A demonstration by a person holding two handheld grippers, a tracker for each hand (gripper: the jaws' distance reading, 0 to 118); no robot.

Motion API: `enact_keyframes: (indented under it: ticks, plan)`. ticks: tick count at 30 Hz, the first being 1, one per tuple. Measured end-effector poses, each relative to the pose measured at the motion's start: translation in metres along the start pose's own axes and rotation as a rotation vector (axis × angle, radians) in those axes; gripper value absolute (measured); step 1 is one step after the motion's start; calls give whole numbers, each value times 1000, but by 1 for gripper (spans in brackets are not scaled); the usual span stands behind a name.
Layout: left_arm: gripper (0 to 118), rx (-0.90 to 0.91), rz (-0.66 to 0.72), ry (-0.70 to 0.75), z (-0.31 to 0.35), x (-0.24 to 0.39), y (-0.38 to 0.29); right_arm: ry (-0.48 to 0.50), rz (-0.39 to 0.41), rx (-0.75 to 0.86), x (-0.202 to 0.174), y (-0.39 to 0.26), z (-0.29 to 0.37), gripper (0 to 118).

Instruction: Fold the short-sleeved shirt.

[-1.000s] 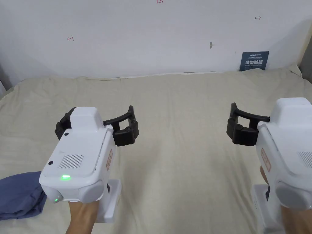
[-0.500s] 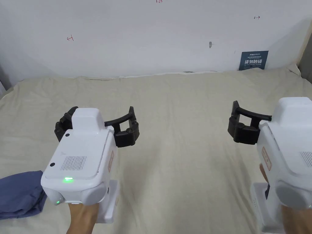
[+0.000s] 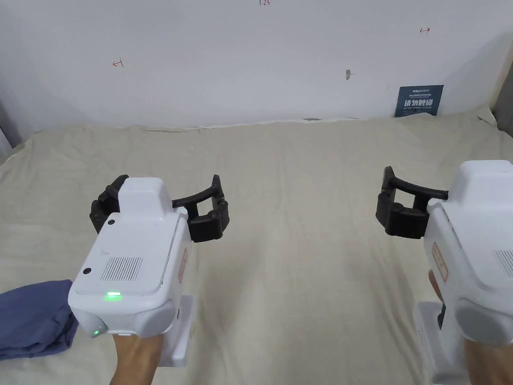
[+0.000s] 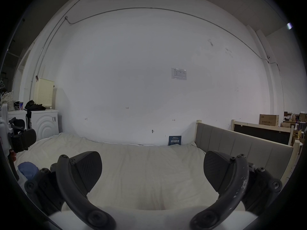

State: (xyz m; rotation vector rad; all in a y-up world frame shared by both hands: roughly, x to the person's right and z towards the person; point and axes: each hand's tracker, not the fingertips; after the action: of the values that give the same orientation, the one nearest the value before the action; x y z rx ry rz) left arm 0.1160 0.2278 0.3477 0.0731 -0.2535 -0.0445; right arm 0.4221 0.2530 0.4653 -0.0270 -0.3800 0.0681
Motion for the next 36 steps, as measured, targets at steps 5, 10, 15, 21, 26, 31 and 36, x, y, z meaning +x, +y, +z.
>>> enact_keyframes:
  ticks: [5,10,15,21,26,31,36]
  plan:
    - [118,0,0,7,-1,-1,0,6,3,-1,-1,0,1,118]
    - [118,-5,4,4,0,-2,-1,5,5,-2,-2,0,1,118]
    - [118,-7,3,8,0,-3,-1,6,9,-6,-3,0,1,118]
    - [118,-16,6,12,-2,-4,-2,6,11,-1,-3,0,0,118]
    - [118,-17,8,11,-2,-5,-3,8,13,-4,-3,0,0,118]
    - [118,-15,7,11,-2,-5,-3,8,10,-7,-3,0,-1,118]
    - [118,-18,12,10,-2,-6,-3,0,-4,-21,-4,0,-3,118]
